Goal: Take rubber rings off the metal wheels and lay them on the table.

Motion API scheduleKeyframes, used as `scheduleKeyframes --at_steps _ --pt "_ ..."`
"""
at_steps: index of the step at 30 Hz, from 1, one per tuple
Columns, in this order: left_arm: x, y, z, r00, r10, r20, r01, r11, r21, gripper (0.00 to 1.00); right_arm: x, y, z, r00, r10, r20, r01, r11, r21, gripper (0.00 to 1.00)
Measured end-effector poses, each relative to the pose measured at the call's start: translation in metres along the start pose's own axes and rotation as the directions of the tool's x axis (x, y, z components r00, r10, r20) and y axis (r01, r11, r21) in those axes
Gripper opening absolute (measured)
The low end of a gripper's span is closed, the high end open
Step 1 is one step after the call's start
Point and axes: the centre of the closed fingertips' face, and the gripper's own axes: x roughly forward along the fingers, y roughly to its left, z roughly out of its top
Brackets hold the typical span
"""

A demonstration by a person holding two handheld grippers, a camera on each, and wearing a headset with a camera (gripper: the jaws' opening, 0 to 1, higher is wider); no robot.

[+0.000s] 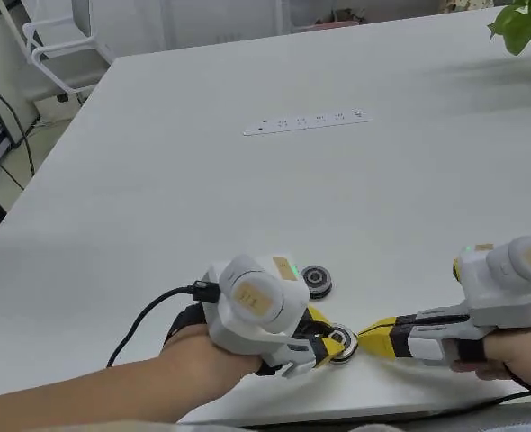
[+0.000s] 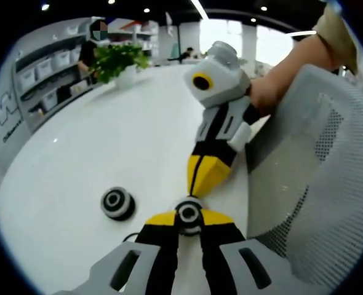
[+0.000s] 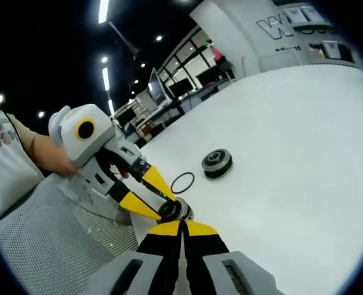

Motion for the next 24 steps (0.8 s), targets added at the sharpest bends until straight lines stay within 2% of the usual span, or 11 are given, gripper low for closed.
scheduleKeyframes --at_steps 12,17,24 --pt "0.0007 -0.0004 0.0004 1.0000 0.006 -0.002 -0.006 1.000 -0.001 0.13 0.0028 0.0049 0.0028 1.0000 0.008 0.001 -0.008 0.999 0.031 0.00" --pt "0.0007 -0.0003 0.0004 0.9999 0.011 -0.005 -0.011 1.000 -0.003 0.13 0.0051 0.0090 0.0042 0.9999 0.014 -0.002 -0.014 1.000 0.015 0.00" --pt "0.0008 -0.0008 0.0004 0.9999 0.013 -0.004 -0.013 1.000 -0.001 0.13 0.0085 0.0074 0.0039 0.9996 0.028 -0.003 -0.028 1.000 0.006 0.00"
